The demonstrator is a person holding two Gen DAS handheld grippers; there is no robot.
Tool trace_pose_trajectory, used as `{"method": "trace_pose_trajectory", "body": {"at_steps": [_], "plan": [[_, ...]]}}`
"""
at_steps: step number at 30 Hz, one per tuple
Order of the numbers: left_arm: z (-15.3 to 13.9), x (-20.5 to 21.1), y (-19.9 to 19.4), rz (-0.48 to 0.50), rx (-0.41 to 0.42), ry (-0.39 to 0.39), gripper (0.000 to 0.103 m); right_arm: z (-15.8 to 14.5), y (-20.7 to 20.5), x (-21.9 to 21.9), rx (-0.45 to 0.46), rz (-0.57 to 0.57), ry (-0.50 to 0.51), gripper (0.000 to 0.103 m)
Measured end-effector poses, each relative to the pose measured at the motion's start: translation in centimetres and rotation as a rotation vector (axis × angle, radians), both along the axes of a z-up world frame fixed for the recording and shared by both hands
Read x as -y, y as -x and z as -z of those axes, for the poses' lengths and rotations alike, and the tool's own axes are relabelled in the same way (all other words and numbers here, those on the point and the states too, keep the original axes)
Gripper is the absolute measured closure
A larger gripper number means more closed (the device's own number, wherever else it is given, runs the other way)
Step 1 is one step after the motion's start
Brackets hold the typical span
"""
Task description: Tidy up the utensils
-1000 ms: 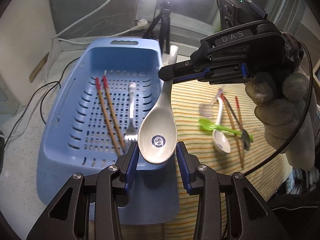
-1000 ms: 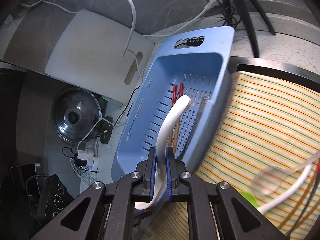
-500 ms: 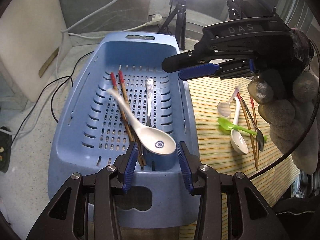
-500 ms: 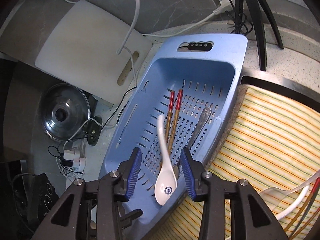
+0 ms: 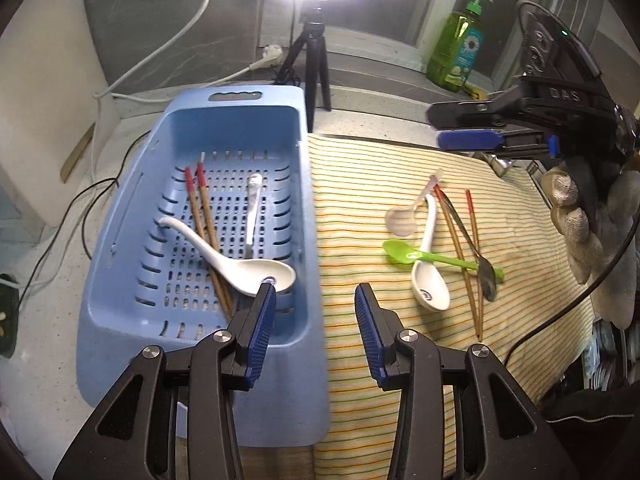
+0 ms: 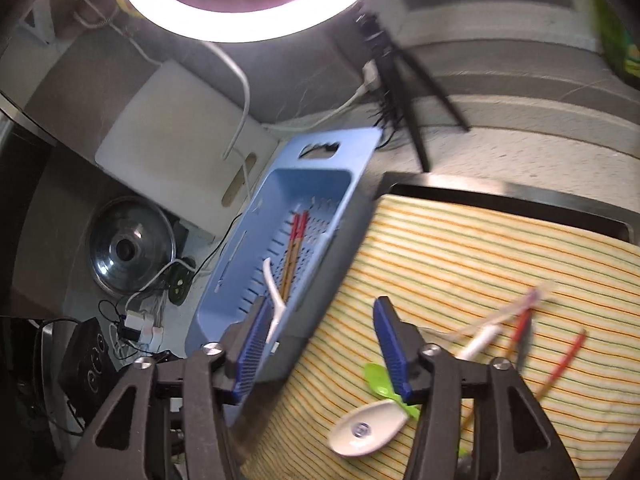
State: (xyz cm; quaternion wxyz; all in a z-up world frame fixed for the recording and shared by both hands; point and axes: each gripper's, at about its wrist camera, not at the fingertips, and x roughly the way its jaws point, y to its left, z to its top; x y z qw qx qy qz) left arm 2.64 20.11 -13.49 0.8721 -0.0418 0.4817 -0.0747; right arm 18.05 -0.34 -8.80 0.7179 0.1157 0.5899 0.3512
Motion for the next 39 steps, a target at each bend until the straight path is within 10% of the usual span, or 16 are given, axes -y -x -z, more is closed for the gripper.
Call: {"method": "trace_pose_trajectory", "body": {"at_steps": [18,39], "plan": [[0.8,8.5,-0.9,0.186,-0.039,0.014,0.064,0.9,3.3,14.5,-0.043,0.202,0.037,0.05],[3.8,15.6,-0.3,0.267,-0.133,0.068,0.064,5.8,3.0,16.2,-0.264,0.213,-0.041,0.067]]}}
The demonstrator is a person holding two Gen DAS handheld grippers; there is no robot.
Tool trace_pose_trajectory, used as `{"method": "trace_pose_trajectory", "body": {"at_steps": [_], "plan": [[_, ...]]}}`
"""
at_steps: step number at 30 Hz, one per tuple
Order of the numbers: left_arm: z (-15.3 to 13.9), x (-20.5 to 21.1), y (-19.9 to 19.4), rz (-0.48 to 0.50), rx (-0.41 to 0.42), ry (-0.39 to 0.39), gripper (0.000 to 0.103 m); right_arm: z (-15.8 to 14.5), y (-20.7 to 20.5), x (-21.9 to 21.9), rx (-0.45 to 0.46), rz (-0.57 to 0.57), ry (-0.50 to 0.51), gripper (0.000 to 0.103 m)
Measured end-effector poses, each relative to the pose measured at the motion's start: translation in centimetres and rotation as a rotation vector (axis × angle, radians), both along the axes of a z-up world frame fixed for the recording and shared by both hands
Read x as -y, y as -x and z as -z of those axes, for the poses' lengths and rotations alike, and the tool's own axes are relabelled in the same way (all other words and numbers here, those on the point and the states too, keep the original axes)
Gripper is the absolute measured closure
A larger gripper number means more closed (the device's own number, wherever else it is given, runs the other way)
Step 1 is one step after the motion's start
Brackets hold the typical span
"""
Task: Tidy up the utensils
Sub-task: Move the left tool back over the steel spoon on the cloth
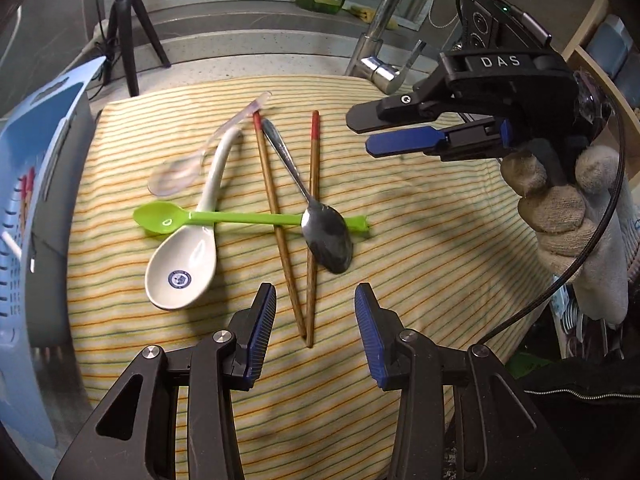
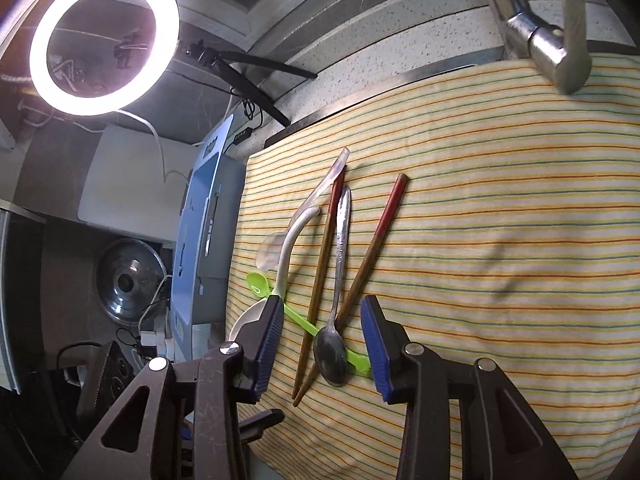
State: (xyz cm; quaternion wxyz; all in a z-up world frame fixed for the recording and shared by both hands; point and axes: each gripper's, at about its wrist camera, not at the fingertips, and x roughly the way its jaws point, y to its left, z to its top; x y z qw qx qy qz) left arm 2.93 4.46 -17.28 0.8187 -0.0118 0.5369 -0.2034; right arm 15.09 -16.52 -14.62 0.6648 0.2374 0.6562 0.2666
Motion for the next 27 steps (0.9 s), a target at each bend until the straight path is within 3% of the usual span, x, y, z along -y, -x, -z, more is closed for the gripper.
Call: {"method": "trace_pose_trajectory", "body": {"at_steps": [6,15,17,22,25,27], "plan": [[0.2,0.1,0.1,-0.034,0.001,0.01,0.064,1.2,-1.5,-2.4,-0.003,-0.077,0.015,0.074],[0.0,-0.8,0.6,-0.097,0.003,0.014,0.064,3.6,-4.3,-5.8,-0.019,-0.219,0.146,0.075],[0.0,-1.2,0.8,-0.114,0.003,0.016,0.064,4.3,-4.4,-6.4,-0.025,-0.252,0.181,0.082],[0.0,-1.7,0.9,-0.134,0.001,0.029,0.064,4.7,-4.6,-7.3,-0.023,-0.297,0.224,0.083],[-0.1,-1.4,0.8,-0.124,0.001,0.034,0.064,4.6,-4.6,-7.9,0.001,-0.326,0.27,0.092],[0.0,-1.1,0.5,-0.11,0.001,0.036,0.064,4.6,-4.7,-7.9,0.006,-0.333,0.274,0.092]]}}
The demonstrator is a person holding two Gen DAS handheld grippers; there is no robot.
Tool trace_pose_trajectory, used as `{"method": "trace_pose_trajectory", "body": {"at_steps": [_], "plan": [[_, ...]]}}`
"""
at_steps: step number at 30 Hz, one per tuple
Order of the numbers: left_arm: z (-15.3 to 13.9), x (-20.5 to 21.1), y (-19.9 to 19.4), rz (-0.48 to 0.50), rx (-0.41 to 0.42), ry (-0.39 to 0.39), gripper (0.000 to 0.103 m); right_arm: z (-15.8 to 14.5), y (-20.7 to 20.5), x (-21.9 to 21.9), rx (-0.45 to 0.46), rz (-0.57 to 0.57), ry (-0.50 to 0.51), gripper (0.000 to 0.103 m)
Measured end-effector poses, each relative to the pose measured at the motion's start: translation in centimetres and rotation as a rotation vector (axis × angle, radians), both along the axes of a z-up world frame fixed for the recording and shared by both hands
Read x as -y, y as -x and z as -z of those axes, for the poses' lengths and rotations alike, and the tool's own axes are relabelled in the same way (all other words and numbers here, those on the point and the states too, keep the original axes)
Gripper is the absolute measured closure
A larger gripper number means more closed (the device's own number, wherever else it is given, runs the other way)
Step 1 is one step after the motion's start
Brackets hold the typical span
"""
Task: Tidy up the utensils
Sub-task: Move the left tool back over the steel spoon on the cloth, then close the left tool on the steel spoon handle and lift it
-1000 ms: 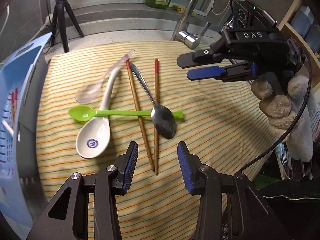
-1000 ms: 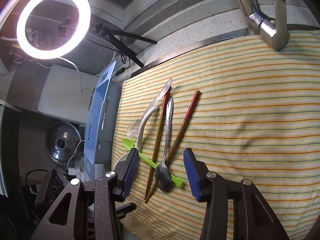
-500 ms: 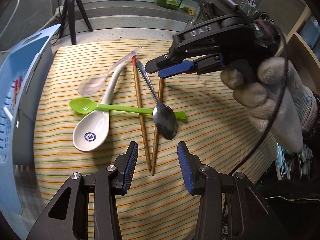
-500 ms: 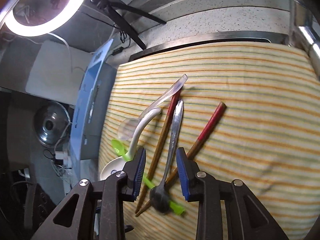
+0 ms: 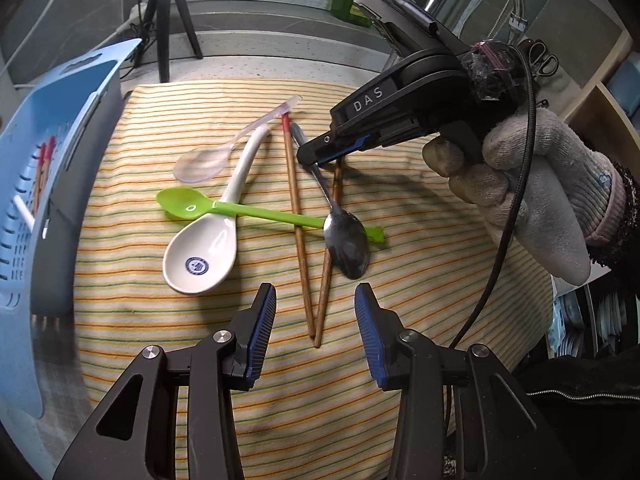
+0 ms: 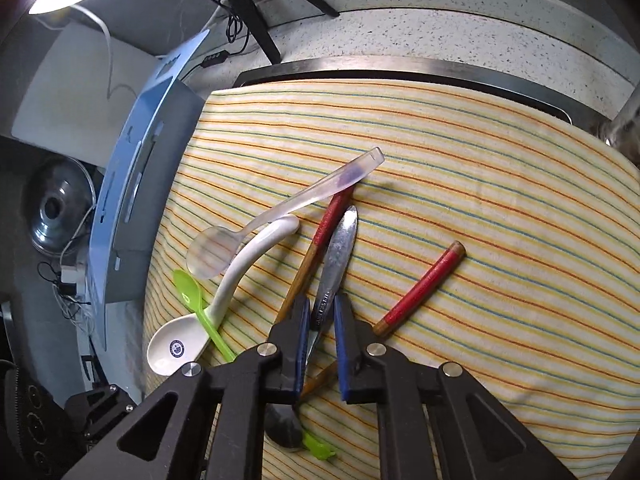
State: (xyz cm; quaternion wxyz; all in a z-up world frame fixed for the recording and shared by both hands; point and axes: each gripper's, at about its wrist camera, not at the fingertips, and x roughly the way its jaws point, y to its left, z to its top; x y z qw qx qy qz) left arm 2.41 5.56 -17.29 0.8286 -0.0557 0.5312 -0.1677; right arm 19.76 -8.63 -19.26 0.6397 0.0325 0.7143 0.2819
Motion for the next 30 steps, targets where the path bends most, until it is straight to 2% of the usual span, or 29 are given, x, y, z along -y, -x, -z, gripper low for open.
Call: {"method": "trace_pose_trajectory", "body": {"at_steps": [4,7,15,17,19,22,30], "plan": [[0.2,0.7,-0.6,0.027,-0.003,0.004,0.064,-0.1,0.2,0.7,-0.002,0.027,-0.018,0.095],[0.3,1.5,-0.9,0.054,-0.005,0.011,0.064,-0.6,0.4,1.6,-0.02,0.07,-0.067,0.101],[1.1,3.3,-1.5,0.101,-0.025,0.02,0.064,-2.1,1.8,3.8,-0.006,0.116,-0.113,0.101],[1.2,3.4,-1.8,0.097,-0.032,0.028,0.064,-2.6,2.1,3.7,-0.019,0.103,-0.151,0.098],[1.2,3.6,-2.2,0.099,-0.021,0.001,0.064,-3.0,2.4,3.5,-0.01,0.098,-0.161,0.096],[1.4,3.9,-2.4,0.095,-0.024,-0.005,0.064,-2.9,2.2,3.3,-0.027,0.116,-0.207,0.086],[2.3,4.8,-2.6,0.061,-0.031,-0.05,0.064,-0.5,1.3,2.0,-0.073,0.126,-0.177,0.086]]}}
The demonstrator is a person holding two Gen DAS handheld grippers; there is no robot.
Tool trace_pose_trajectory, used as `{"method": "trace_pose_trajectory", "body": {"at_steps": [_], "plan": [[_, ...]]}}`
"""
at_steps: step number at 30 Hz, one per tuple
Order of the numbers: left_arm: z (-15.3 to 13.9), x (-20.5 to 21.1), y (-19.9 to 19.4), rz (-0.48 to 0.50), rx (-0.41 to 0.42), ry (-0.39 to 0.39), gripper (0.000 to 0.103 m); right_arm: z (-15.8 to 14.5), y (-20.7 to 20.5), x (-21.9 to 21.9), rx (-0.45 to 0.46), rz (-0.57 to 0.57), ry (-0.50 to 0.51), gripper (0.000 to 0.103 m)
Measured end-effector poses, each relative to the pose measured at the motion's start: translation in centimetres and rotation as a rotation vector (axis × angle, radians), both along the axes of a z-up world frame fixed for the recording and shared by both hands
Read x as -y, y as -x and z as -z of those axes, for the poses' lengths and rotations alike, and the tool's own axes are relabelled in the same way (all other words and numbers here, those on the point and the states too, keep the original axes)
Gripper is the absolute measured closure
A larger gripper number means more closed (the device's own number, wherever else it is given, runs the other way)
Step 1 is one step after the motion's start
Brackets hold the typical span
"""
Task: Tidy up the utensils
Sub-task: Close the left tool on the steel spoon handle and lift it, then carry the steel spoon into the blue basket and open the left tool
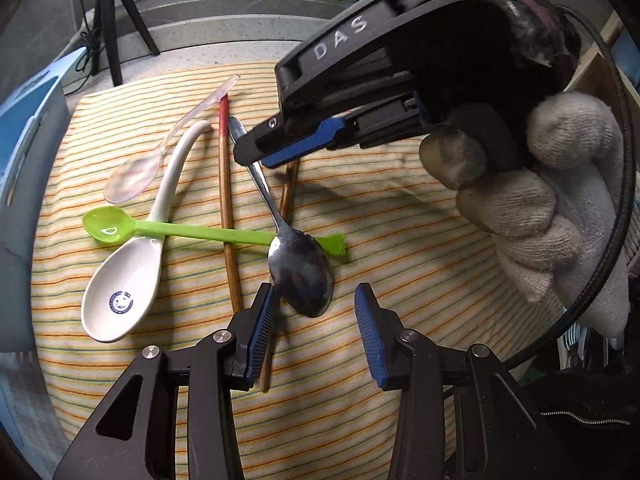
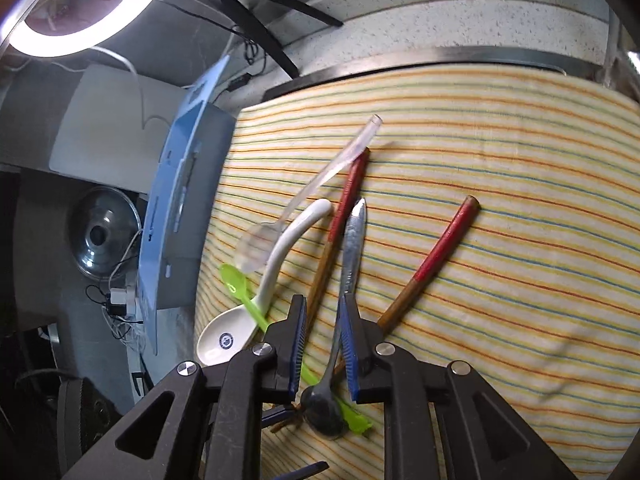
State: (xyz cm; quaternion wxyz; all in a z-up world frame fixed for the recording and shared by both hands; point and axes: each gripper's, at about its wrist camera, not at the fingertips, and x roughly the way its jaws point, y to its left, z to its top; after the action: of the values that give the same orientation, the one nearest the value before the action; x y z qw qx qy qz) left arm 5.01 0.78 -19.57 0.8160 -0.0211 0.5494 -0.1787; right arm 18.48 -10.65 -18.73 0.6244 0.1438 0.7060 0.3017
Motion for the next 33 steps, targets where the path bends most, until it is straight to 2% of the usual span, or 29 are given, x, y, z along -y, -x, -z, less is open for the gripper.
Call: {"method": "trace_pose_trajectory", "body": {"at_steps": [4,10,12,15,17,22,27,33], "plan": [[0.5,0.2,-0.2,-0.017,0.015,-0.038,0.064,1.5,-0.1,0.4,-0.06,0.018,-0.013,0.086],[1.1,1.7,0.4,0.008,0.06,-0.107,0.064,1.7,0.0,0.7,-0.067,0.025,-0.029,0.088],[1.0,1.9,0.7,0.01,0.073,-0.121,0.07,1.7,0.1,0.6,-0.065,0.026,-0.032,0.088],[0.9,1.8,0.7,0.01,0.072,-0.101,0.07,1.7,0.2,0.7,-0.055,0.029,-0.028,0.09],[0.9,1.6,0.7,0.01,0.074,-0.093,0.071,1.7,0.2,0.8,-0.05,0.036,-0.018,0.096],[0.5,0.9,0.8,0.004,0.063,-0.043,0.071,1.8,0.5,1.5,-0.069,0.071,-0.042,0.097],[0.1,0.1,0.6,0.006,0.069,-0.027,0.072,1.5,0.7,2.0,-0.084,0.102,-0.068,0.097],[-1.3,-0.6,0.8,-0.005,0.098,0.0,0.072,-0.1,0.7,1.9,-0.07,0.114,-0.097,0.097]]}}
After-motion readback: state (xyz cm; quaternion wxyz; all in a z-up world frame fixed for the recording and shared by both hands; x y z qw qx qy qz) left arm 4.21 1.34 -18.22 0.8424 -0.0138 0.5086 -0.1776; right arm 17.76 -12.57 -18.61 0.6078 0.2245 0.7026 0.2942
